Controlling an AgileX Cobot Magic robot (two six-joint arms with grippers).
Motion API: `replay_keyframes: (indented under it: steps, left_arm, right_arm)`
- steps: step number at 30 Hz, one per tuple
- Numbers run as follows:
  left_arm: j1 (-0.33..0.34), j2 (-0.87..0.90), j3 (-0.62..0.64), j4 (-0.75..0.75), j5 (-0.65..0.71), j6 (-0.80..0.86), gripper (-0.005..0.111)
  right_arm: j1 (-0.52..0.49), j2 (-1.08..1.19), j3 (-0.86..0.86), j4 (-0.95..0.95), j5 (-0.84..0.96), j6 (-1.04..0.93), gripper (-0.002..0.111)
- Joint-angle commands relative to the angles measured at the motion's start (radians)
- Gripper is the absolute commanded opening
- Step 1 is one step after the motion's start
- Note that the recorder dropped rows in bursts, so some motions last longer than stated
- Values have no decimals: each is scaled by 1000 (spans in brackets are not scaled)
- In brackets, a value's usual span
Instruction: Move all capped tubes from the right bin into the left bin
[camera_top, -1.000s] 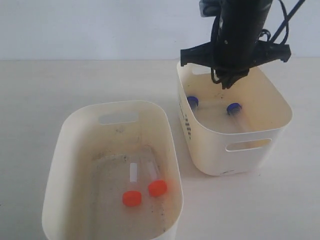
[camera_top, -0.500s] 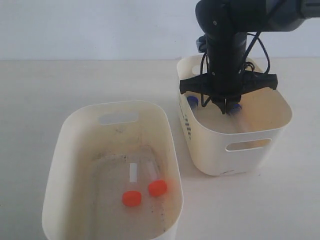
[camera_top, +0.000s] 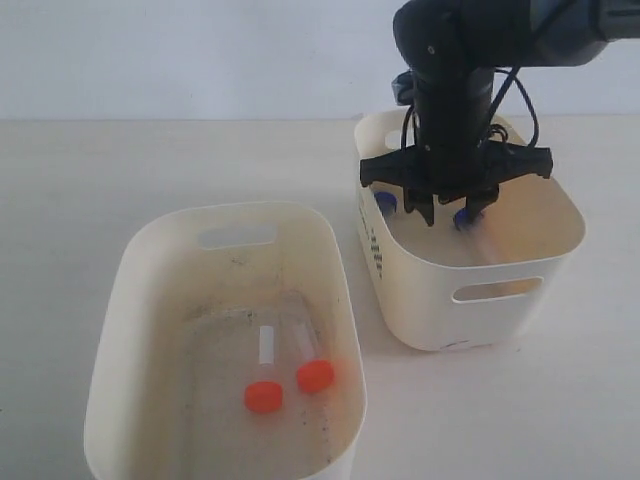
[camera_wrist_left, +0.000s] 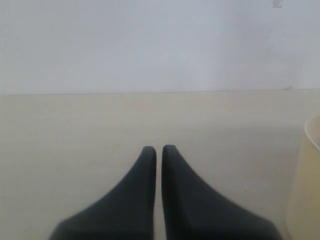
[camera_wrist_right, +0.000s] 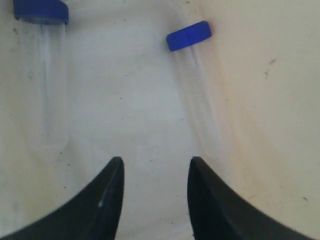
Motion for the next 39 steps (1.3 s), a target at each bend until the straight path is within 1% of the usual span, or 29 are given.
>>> replay_keyframes:
  steps: [1,5,11,19,20,24,26,29,33,39]
  left_arm:
    - [0,3,-4,-6,-7,-10,4]
    - [0,3,-4,-6,-7,-10,4]
    - [0,3,-4,-6,-7,-10,4]
    - [0,3,-4,-6,-7,-10,4]
    - [0,3,-4,-6,-7,-10,4]
    - [0,3,-4,-6,-7,-10,4]
    - [0,3,-4,-6,-7,-10,4]
    - [0,3,-4,-6,-7,-10,4]
    - [0,3,-4,-6,-7,-10,4]
    - [0,3,-4,-6,-7,-10,4]
  right_arm:
    - [-8,-3,-4,54,-70,-19,40]
    - [-17,-25,-4,54,-113,14,40]
    - [-74,-44,-4,68,-119,28,40]
    - [-74,-3,-2,17,-104,36,41]
    - [-74,-3,-2,17,-102,36,44]
    - [-74,-3,-2,14,-100,25,76]
    - [-74,-3,-2,8,-94,13,82]
    - [-74,-3,7,-21,-78,13,82]
    - [-74,-3,76,-34,-139,44,82]
    - [-74,-3,84,-34,-155,53,82]
